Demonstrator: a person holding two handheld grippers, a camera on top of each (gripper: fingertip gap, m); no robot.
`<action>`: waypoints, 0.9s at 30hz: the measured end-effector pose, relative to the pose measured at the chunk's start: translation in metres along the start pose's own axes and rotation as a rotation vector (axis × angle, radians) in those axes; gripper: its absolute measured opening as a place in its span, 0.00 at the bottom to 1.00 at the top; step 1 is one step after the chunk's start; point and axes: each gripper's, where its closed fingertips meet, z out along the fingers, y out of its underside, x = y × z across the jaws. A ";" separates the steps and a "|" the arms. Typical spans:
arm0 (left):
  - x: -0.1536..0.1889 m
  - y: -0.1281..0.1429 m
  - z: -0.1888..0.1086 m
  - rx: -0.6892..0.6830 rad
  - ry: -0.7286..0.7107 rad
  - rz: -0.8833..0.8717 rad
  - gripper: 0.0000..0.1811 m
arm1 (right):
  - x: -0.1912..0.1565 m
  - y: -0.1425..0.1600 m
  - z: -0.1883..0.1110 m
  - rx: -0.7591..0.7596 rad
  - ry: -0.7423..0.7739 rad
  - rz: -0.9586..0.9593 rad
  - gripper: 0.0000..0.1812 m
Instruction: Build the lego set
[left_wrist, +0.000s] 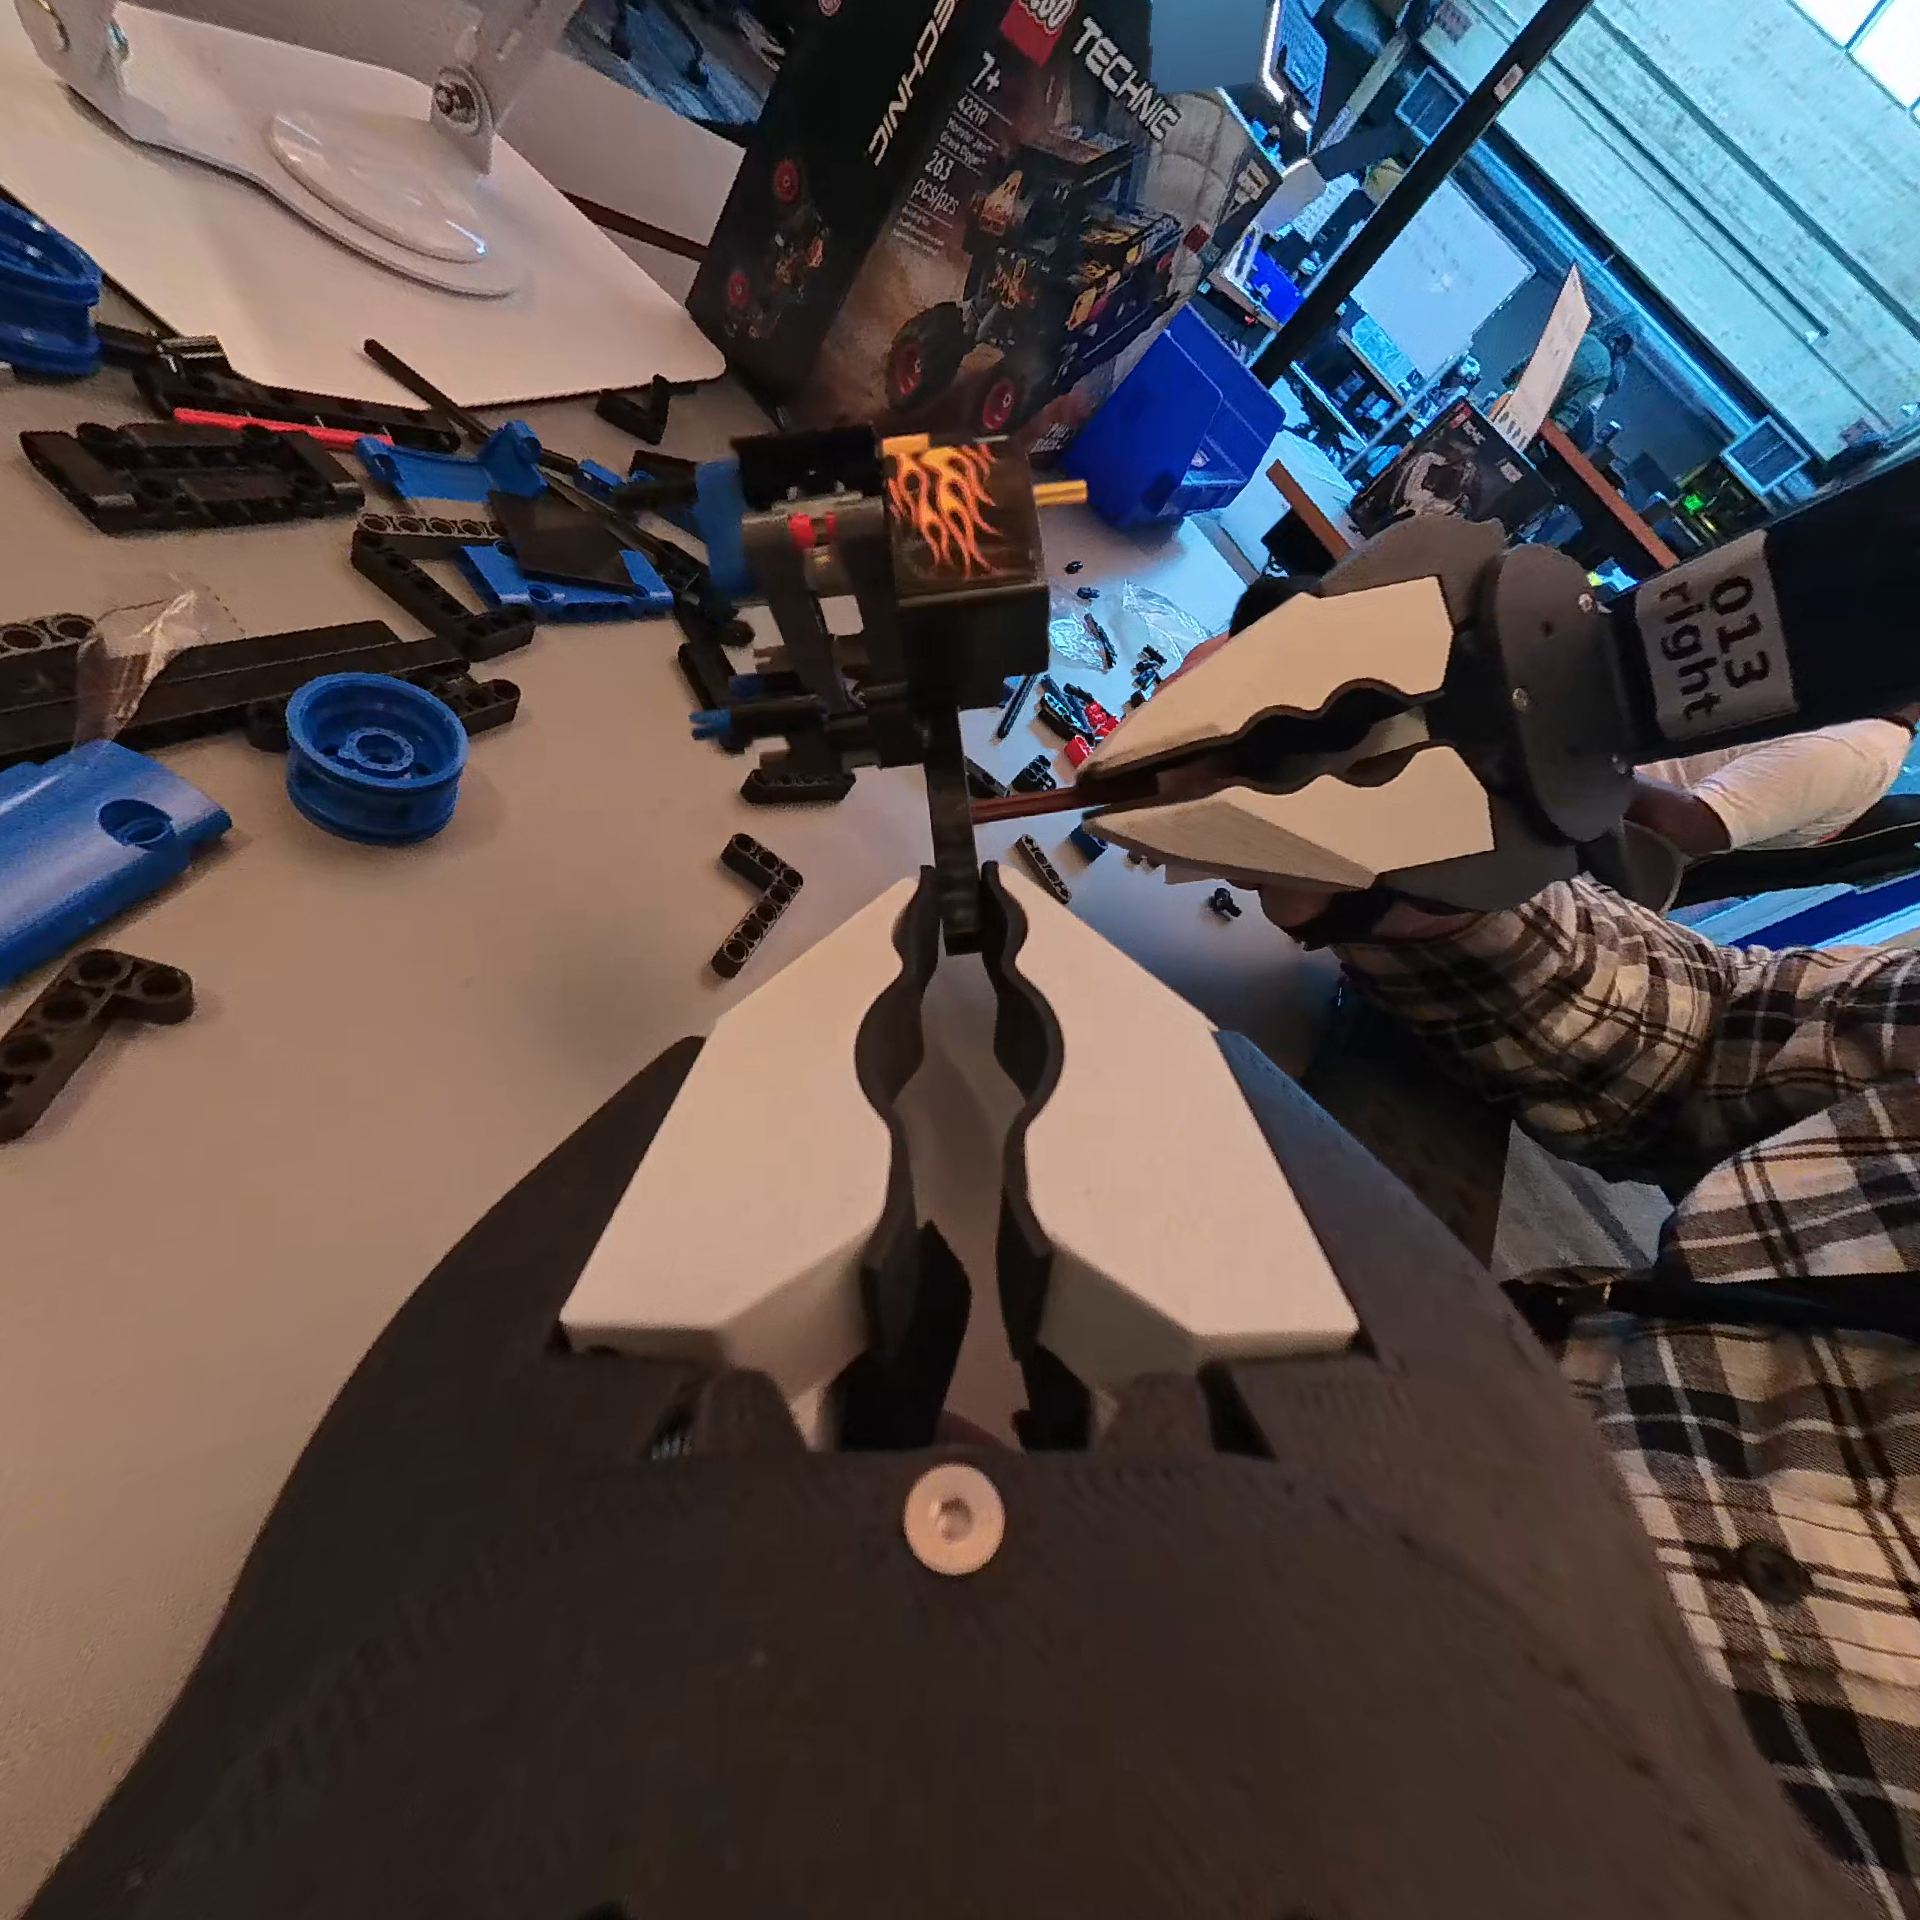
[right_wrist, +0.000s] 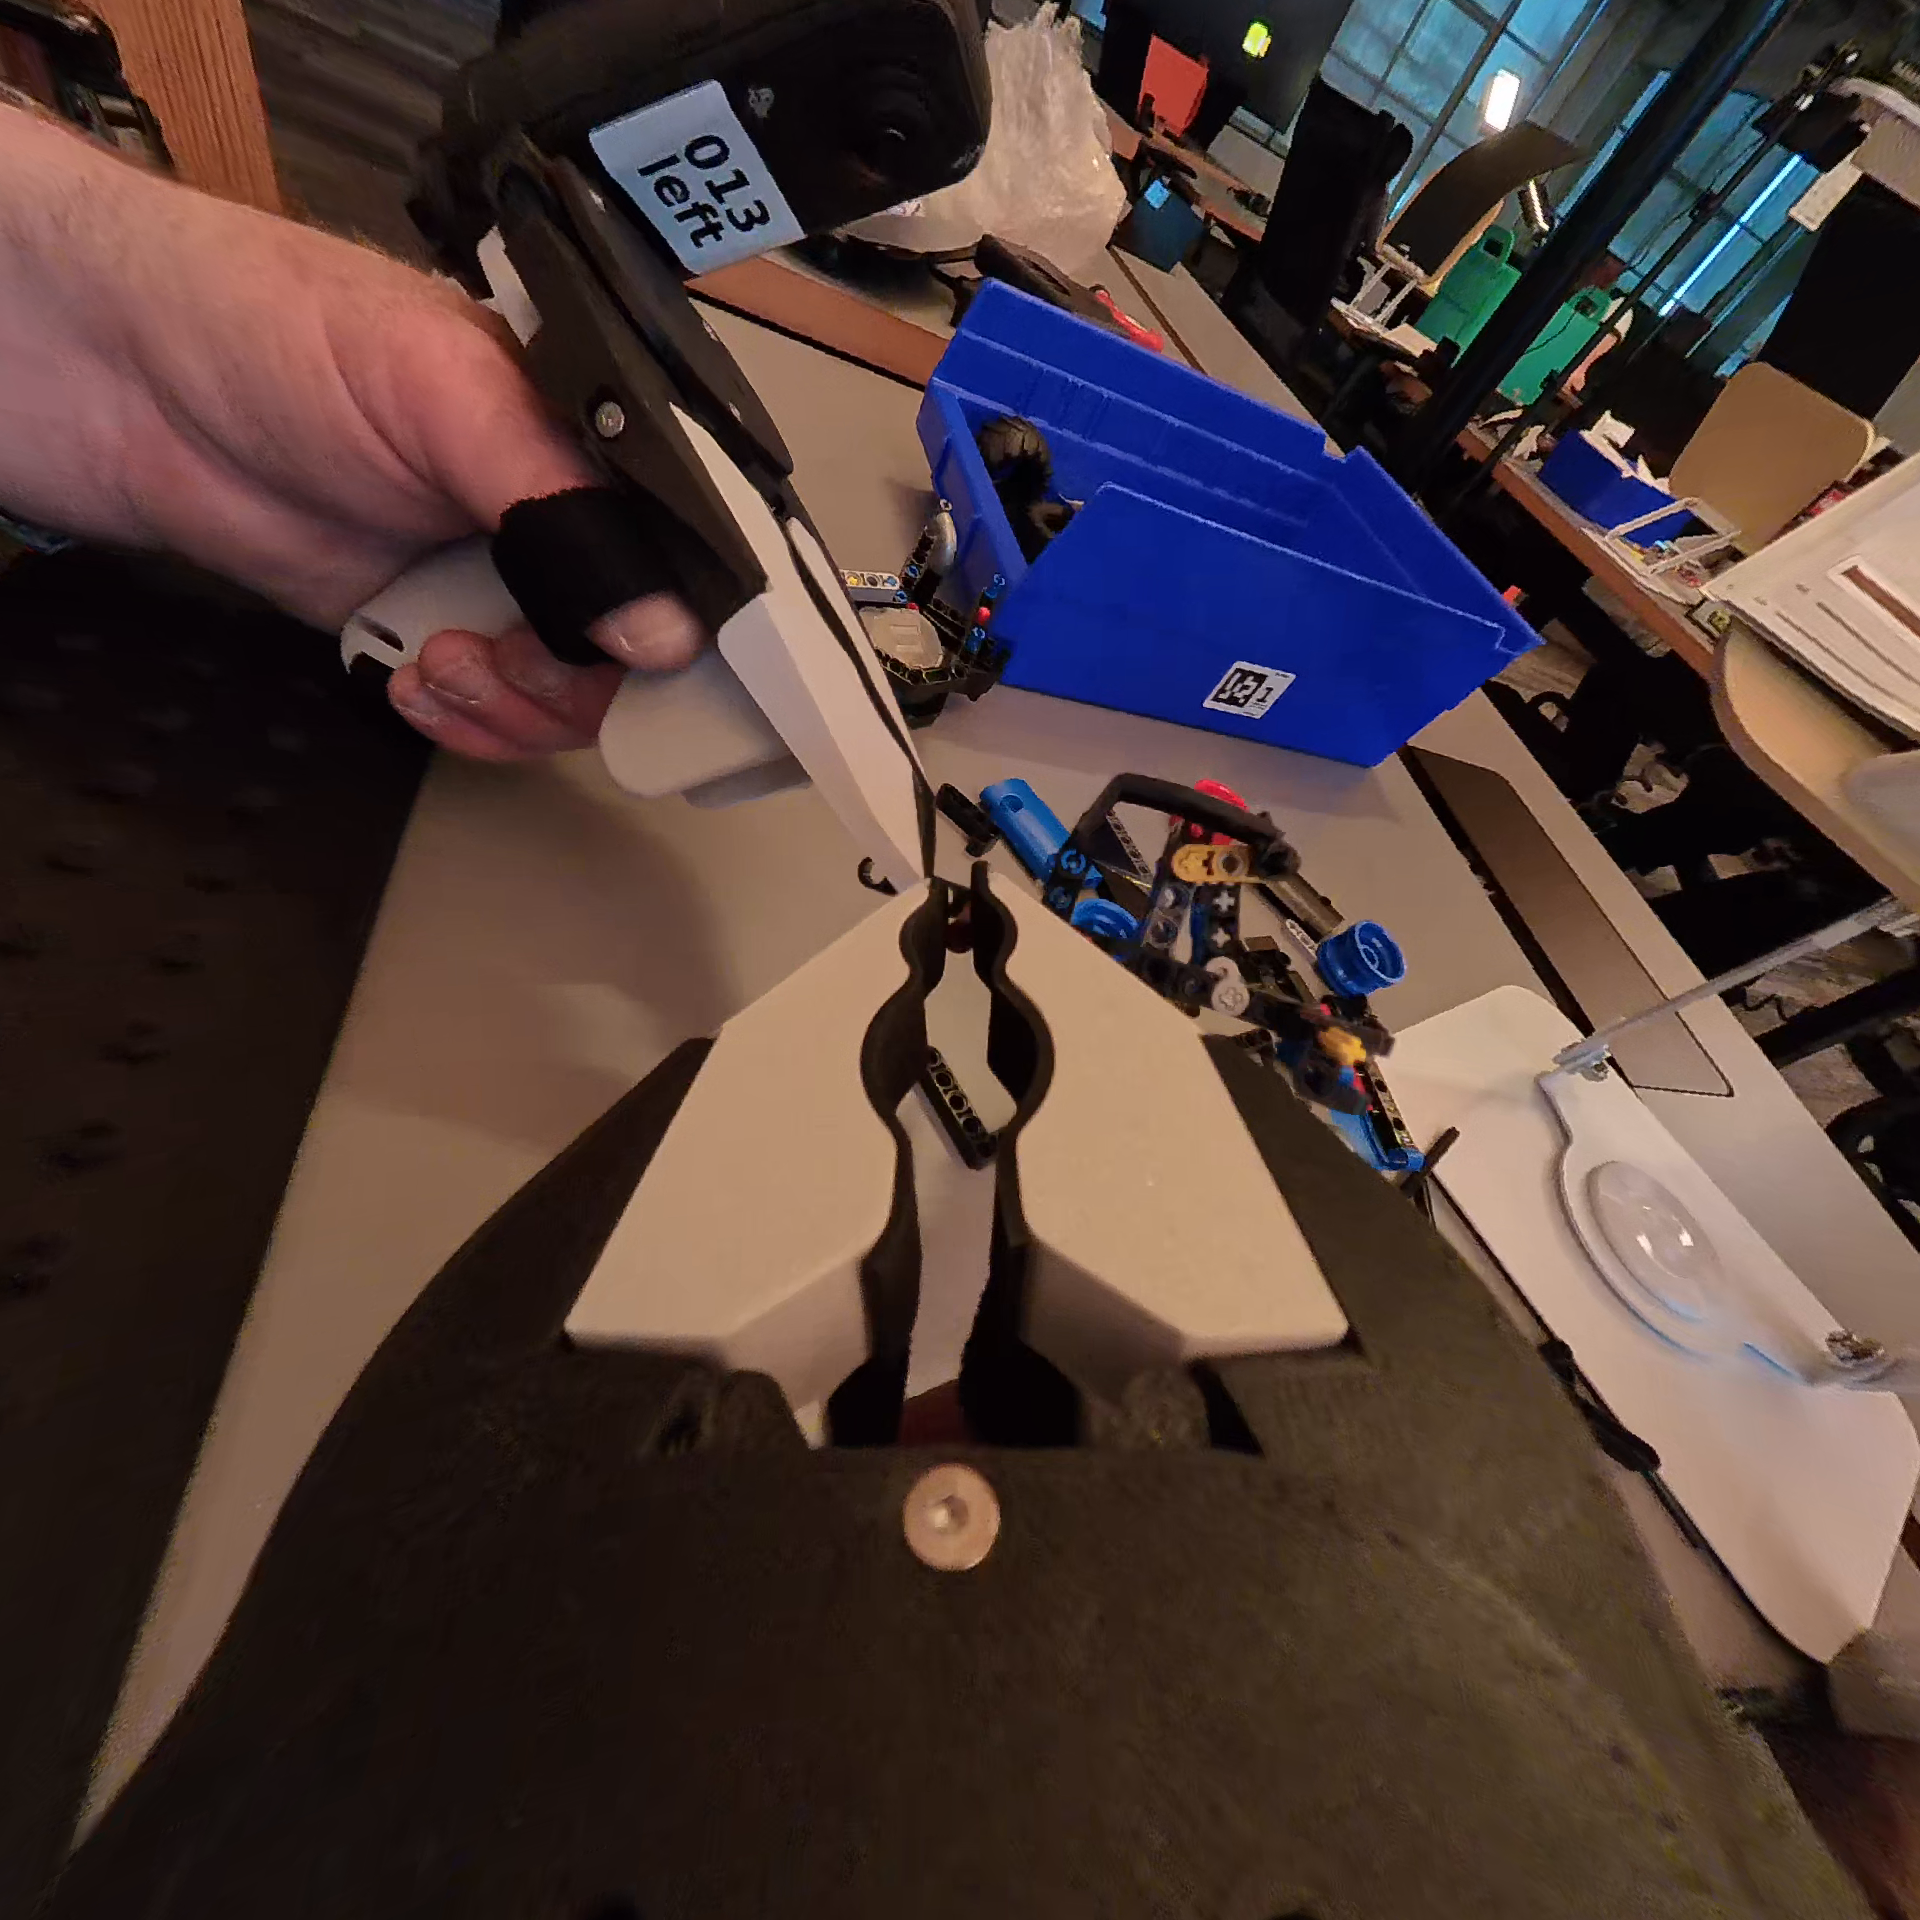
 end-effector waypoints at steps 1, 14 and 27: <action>0.001 0.000 0.001 0.002 0.002 0.006 0.02 | 0.000 0.000 0.000 -0.006 0.001 -0.008 0.01; 0.018 -0.011 0.005 0.069 0.056 0.003 0.02 | 0.006 -0.003 -0.002 -0.001 0.018 0.015 0.02; 0.018 -0.023 0.008 0.138 0.052 -0.037 0.02 | 0.015 0.002 -0.004 -0.014 0.048 0.031 0.00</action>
